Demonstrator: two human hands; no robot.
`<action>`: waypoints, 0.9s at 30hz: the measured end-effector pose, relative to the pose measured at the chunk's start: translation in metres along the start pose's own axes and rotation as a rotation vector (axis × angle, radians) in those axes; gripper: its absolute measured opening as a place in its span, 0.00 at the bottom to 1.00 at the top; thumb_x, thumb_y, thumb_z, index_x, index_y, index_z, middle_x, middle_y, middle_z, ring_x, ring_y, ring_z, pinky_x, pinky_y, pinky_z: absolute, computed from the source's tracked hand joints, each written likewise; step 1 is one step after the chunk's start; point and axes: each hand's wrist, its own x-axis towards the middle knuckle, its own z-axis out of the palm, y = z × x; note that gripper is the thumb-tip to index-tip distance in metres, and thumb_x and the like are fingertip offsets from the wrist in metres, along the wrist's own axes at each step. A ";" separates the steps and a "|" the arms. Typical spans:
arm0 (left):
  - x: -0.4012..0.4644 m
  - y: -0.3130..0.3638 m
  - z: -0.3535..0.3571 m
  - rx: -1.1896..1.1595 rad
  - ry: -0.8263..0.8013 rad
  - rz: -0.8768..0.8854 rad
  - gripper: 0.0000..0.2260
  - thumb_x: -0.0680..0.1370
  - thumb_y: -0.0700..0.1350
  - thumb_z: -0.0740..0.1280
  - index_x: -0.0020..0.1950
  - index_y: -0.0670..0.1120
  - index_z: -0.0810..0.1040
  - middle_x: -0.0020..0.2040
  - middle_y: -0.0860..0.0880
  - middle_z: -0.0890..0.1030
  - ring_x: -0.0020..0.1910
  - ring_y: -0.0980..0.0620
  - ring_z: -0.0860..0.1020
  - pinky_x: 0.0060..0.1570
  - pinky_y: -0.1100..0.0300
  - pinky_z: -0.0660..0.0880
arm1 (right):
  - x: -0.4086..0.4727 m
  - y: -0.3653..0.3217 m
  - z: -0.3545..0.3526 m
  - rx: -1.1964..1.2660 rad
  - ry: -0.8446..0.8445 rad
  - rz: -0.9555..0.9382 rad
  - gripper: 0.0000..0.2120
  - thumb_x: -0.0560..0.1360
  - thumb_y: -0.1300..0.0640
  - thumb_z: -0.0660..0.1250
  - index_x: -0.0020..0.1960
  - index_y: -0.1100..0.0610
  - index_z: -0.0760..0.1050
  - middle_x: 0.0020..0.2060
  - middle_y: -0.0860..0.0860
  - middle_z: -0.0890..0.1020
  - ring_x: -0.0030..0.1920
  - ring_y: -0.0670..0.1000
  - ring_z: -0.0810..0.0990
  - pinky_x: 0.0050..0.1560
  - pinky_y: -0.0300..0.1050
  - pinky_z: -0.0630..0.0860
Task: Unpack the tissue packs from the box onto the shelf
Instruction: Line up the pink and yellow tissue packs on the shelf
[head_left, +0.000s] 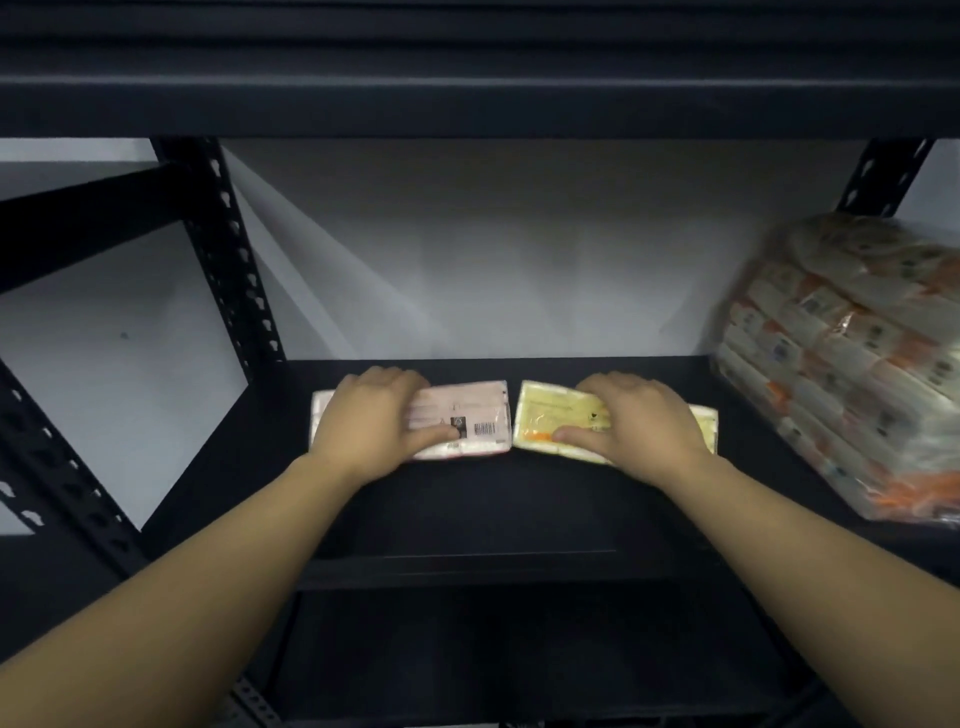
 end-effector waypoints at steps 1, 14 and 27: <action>-0.008 0.001 0.003 -0.002 0.030 0.016 0.32 0.69 0.76 0.66 0.59 0.53 0.80 0.52 0.54 0.82 0.52 0.50 0.78 0.53 0.53 0.69 | -0.008 -0.001 0.004 0.013 0.041 -0.023 0.33 0.69 0.24 0.65 0.61 0.48 0.78 0.53 0.47 0.82 0.53 0.53 0.81 0.53 0.52 0.76; 0.002 0.020 -0.021 0.074 -0.368 -0.034 0.48 0.72 0.81 0.48 0.83 0.51 0.59 0.81 0.48 0.66 0.79 0.45 0.64 0.80 0.41 0.53 | 0.002 -0.030 -0.017 -0.019 -0.271 0.154 0.47 0.73 0.20 0.41 0.81 0.48 0.60 0.79 0.51 0.67 0.77 0.56 0.66 0.78 0.62 0.57; 0.018 0.008 -0.021 -0.093 -0.616 -0.034 0.43 0.64 0.85 0.52 0.68 0.59 0.75 0.66 0.54 0.81 0.63 0.49 0.80 0.68 0.45 0.73 | 0.007 -0.026 -0.013 0.013 -0.438 0.176 0.46 0.69 0.16 0.45 0.68 0.48 0.73 0.56 0.47 0.81 0.55 0.52 0.80 0.57 0.56 0.77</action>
